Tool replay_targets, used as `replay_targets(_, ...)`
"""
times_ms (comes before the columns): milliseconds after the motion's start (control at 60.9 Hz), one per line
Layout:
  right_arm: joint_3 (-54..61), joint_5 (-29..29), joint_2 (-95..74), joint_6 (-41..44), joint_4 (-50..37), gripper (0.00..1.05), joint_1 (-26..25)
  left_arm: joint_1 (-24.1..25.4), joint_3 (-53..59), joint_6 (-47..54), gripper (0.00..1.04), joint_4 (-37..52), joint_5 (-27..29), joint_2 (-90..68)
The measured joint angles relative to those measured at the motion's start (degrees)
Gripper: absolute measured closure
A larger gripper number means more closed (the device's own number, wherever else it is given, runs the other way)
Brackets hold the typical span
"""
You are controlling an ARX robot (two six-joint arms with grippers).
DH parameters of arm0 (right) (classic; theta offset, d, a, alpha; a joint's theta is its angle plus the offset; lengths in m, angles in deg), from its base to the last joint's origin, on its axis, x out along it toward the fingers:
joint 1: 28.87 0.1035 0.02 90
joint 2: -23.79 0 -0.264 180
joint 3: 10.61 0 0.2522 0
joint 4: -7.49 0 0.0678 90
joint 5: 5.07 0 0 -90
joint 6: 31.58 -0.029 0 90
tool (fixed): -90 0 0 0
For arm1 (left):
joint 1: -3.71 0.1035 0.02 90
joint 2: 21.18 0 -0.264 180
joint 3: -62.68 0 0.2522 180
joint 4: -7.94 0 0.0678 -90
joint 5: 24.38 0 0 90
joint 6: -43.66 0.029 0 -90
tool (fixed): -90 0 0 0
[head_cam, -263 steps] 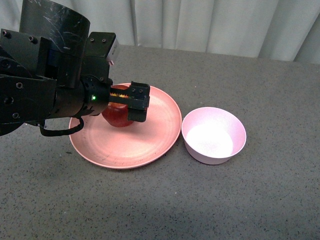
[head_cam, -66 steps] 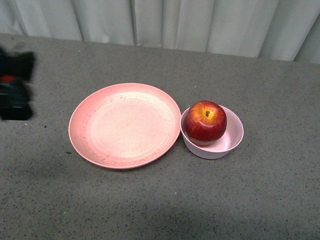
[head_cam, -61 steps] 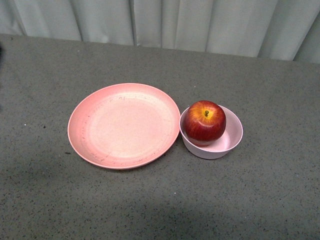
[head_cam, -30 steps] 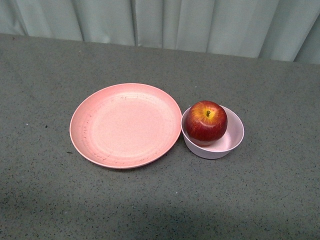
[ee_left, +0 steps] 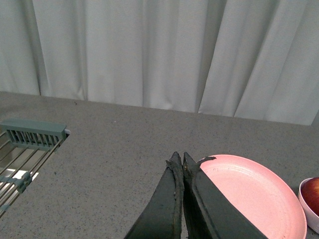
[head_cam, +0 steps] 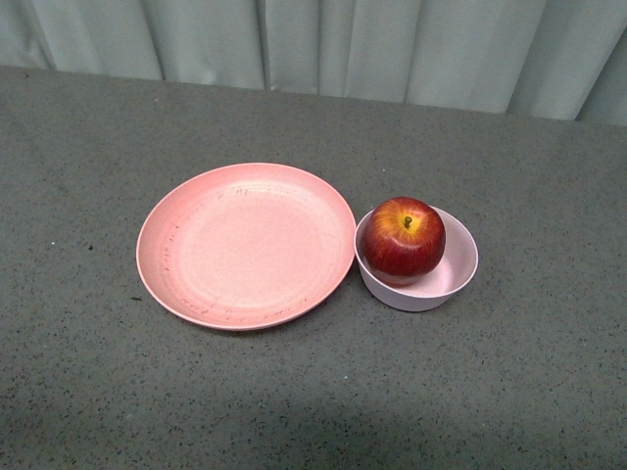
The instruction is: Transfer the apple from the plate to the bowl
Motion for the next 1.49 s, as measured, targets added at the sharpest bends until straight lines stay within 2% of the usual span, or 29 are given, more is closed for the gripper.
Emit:
replay_targets(459,0.0,0.0,0.0,0.0,0.0,0.09,0.0,0.0,0.0,0.0,1.01,-8.8,0.0,8.7)
replay_targets(574,0.0,0.0,0.0,0.0,0.0,0.09,0.0,0.0,0.0,0.0,1.01,-17.9,0.0,16.6)
replay_targets(738,0.0,0.0,0.0,0.0,0.0,0.09,0.0,0.0,0.0,0.0,1.01,-18.4,0.0,18.0)
replay_targets(886,0.0,0.0,0.0,0.0,0.0,0.09,0.0,0.0,0.0,0.0,0.78,-18.4,0.0,18.1)
replay_targets(952,0.0,0.0,0.0,0.0,0.0,0.09,0.0,0.0,0.0,0.0,0.64,-18.4,0.0,18.1)
replay_targets(1280,0.0,0.0,0.0,0.0,0.0,0.09,0.0,0.0,0.0,0.0,0.08,-18.4,0.0,18.1)
replay_targets(1313,0.0,0.0,0.0,0.0,0.0,0.09,0.0,0.0,0.0,0.1,0.05,-18.4,0.0,18.1)
replay_targets(1493,0.0,0.0,0.0,0.0,0.0,0.09,0.0,0.0,0.0,0.1,0.07,-18.4,0.0,18.1)
